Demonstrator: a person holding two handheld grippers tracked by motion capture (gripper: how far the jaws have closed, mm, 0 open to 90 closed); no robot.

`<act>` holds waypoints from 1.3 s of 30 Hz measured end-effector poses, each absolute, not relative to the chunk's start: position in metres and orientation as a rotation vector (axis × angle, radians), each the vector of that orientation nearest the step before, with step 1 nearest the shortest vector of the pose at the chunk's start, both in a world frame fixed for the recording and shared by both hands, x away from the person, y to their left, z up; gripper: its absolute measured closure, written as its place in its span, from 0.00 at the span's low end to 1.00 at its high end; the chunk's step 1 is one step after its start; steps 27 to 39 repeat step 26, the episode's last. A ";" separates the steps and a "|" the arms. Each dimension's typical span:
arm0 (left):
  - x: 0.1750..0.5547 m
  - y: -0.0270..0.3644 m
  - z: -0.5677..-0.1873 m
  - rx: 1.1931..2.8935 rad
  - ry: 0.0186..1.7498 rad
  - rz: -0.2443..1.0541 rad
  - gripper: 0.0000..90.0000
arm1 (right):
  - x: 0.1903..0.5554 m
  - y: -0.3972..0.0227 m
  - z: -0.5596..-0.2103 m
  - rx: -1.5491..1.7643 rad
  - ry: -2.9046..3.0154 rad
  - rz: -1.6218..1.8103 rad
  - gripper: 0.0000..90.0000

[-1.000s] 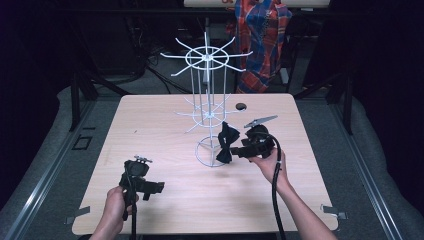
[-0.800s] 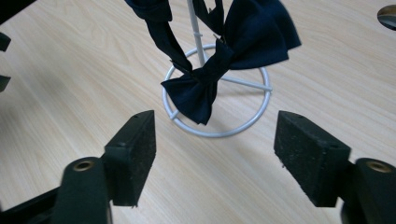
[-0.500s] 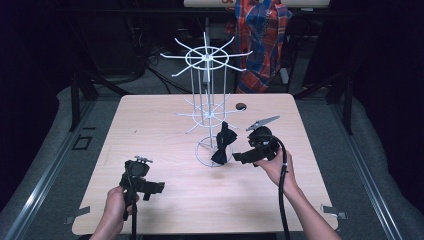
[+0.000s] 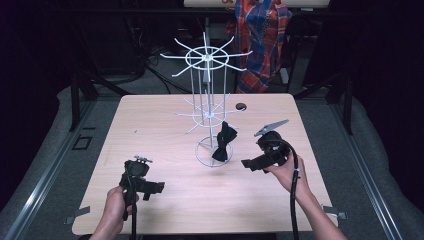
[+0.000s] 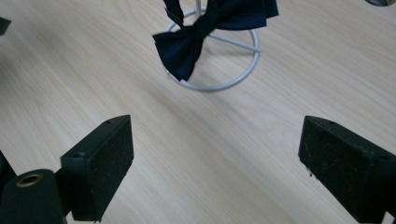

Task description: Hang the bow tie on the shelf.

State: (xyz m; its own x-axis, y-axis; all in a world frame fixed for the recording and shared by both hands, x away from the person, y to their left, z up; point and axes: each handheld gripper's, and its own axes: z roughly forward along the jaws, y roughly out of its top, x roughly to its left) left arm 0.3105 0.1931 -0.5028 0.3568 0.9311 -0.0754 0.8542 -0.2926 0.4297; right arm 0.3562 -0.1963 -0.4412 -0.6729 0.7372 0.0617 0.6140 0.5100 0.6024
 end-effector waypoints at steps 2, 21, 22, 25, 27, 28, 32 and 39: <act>0.311 0.193 -0.503 2.228 1.560 0.265 0.22 | 0.353 -0.199 -0.442 1.151 2.553 0.876 0.09; 0.312 0.190 -0.503 2.244 1.544 0.268 0.22 | 0.335 -0.230 -0.489 1.184 2.657 0.538 0.00; 0.312 0.190 -0.503 2.243 1.545 0.268 0.22 | 0.336 -0.230 -0.490 1.185 2.665 0.530 0.00; 0.312 0.190 -0.503 2.242 1.546 0.270 0.22 | 0.337 -0.229 -0.495 1.192 2.673 0.522 0.00; 0.312 0.190 -0.503 2.242 1.547 0.269 0.22 | 0.337 -0.229 -0.496 1.195 2.678 0.520 0.00; 0.312 0.190 -0.503 2.242 1.547 0.269 0.22 | 0.337 -0.229 -0.496 1.195 2.678 0.520 0.00; 0.312 0.190 -0.503 2.242 1.547 0.269 0.22 | 0.337 -0.229 -0.496 1.195 2.678 0.520 0.00; 0.312 0.190 -0.503 2.242 1.547 0.269 0.22 | 0.337 -0.229 -0.496 1.195 2.678 0.520 0.00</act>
